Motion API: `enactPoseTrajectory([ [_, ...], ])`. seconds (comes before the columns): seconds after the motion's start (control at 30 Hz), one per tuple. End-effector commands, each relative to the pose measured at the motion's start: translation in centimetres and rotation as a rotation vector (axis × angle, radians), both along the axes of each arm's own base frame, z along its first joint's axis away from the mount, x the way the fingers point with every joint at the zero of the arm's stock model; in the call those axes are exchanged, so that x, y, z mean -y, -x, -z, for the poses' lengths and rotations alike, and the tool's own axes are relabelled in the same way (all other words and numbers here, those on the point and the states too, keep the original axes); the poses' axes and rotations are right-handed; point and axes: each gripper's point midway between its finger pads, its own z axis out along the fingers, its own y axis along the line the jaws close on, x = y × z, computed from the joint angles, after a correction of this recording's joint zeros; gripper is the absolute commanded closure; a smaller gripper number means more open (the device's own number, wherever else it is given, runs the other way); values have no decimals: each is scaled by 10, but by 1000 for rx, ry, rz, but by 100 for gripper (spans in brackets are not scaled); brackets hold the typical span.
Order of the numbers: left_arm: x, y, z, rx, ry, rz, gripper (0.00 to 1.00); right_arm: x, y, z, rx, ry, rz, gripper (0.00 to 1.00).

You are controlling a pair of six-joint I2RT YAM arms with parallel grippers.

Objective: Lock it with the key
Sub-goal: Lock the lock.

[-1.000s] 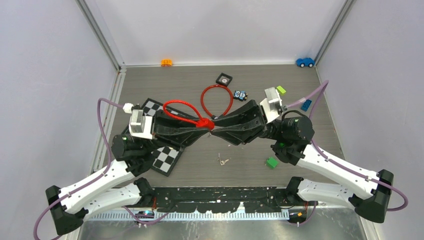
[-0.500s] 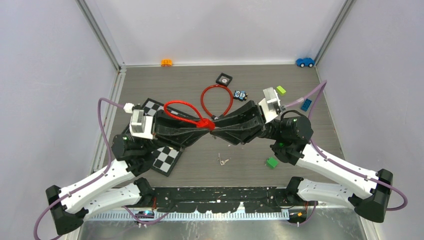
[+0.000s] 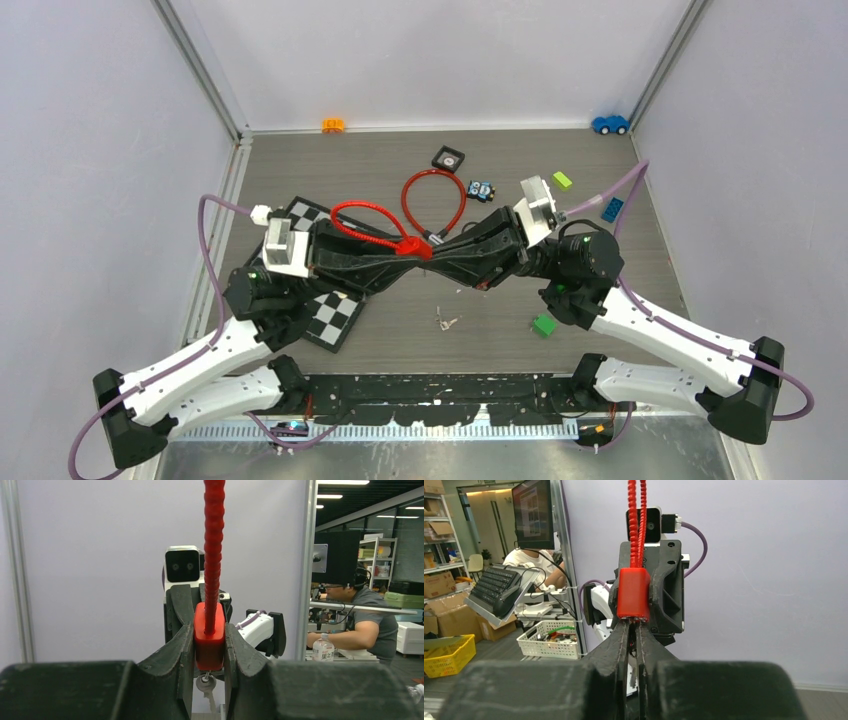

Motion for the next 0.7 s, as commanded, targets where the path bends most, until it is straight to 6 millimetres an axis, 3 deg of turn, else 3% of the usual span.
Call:
enactPoseTrajectory([
  [0.0, -18, 12, -30, 73, 98, -5, 100, 1, 4, -3, 12, -7, -13, 96],
  [0.27, -19, 8, -30, 60, 105, -24, 100, 0, -2, 3, 46, 14, 37, 99],
  [0.67, -27, -31, -18, -90, 103, -207, 100, 13, -56, 5, 99, 41, 418, 99],
])
